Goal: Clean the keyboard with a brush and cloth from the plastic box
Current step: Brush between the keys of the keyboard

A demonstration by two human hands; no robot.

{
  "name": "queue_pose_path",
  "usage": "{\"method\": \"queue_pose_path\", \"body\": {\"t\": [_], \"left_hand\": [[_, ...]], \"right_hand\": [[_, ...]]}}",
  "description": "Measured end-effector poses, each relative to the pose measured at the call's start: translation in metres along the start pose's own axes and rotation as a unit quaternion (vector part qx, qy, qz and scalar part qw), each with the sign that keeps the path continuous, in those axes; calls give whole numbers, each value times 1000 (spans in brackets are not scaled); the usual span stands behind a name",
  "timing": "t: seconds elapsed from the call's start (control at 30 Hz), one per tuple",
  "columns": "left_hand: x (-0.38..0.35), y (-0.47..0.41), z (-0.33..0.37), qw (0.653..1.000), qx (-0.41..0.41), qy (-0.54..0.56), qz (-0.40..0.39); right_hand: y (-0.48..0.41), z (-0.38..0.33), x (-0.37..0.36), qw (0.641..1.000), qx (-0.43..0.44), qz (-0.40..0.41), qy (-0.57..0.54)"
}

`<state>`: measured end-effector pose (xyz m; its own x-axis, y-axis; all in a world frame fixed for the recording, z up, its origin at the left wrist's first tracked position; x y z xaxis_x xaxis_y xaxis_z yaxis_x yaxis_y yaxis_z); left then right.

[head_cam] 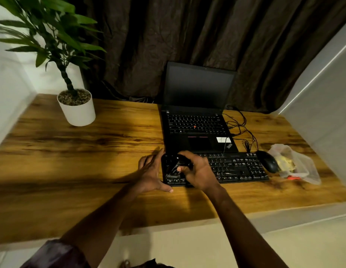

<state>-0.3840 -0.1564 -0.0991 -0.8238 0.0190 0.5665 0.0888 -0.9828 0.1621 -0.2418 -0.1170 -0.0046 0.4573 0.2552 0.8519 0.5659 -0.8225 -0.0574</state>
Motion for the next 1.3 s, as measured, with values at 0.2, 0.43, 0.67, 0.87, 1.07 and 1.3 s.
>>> {"method": "queue_pose_path", "body": {"t": [0.2, 0.43, 0.67, 0.87, 1.07, 1.3], "left_hand": [[-1, -4, -6, 1000, -10, 1, -2], [-4, -7, -11, 1000, -8, 4, 4], [-3, -8, -7, 1000, -22, -10, 8], [0, -5, -3, 999, -40, -9, 16], [-1, -7, -9, 1000, -12, -14, 12], [1, -2, 0, 999, -30, -2, 19]], "right_hand": [[8, 38, 21, 998, -41, -17, 40], [12, 27, 16, 998, -36, -4, 45], [3, 18, 6, 1000, -9, -15, 0], [9, 65, 27, 997, -60, -28, 37], [0, 24, 7, 999, 0, -35, 20], [-7, 40, -2, 997, -20, -70, 28]]}}
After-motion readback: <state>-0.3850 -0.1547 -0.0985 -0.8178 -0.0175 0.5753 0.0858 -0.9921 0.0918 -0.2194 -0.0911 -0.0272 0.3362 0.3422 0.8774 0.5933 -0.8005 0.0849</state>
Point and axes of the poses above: each hand's wrist, its own y-axis away from the middle knuckle, its own x-axis out of the back of the hand, z = x × y, the point moved 10 cm from there along -y, towards the middle knuckle, and after that the axes turned 12 degrees about y, right-handed, at the moved point
